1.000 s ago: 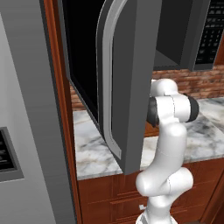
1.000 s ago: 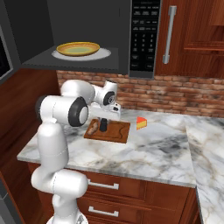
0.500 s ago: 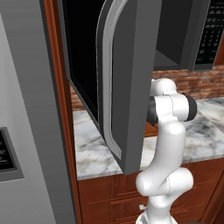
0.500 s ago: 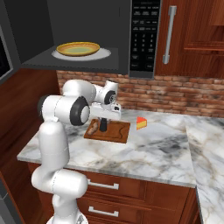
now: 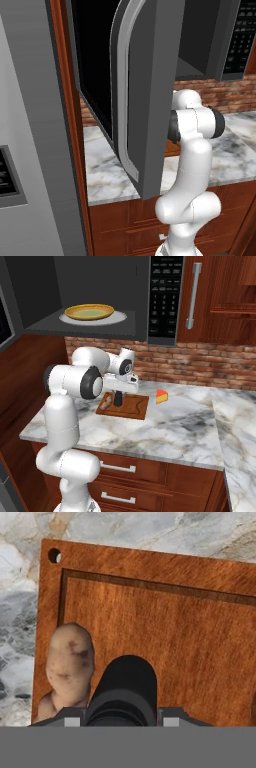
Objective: Retrieve the reheated potato from the microwave, then place the potato, cheese, and condiment on the cutting board.
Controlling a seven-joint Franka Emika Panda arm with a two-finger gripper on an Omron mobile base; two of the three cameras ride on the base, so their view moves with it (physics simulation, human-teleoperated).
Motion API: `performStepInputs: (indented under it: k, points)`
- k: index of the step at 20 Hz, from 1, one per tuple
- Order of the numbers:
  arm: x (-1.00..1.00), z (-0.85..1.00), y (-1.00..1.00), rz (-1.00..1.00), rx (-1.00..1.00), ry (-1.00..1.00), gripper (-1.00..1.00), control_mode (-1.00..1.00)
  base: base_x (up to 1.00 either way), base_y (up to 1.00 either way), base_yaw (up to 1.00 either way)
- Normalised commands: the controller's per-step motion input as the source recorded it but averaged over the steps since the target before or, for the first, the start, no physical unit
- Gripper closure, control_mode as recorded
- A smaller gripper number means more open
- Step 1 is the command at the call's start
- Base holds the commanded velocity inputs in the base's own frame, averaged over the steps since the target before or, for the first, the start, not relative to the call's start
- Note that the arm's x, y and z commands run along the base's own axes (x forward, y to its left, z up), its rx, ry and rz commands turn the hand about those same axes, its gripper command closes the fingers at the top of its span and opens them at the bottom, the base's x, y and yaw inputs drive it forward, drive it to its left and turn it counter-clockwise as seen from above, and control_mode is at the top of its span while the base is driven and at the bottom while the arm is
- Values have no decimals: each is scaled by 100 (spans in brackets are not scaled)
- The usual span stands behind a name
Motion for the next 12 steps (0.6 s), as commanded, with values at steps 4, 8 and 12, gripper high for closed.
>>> performStepInputs:
  k: [4,8,12]
  points:
    - [-12,-8,-2,0,0,0,-100,-100,0,0,0]
    - [-12,-1,-2,0,0,0,-100,-100,0,0,0]
    - [-5,0,0,0,0,0,-100,-100,0,0,0]
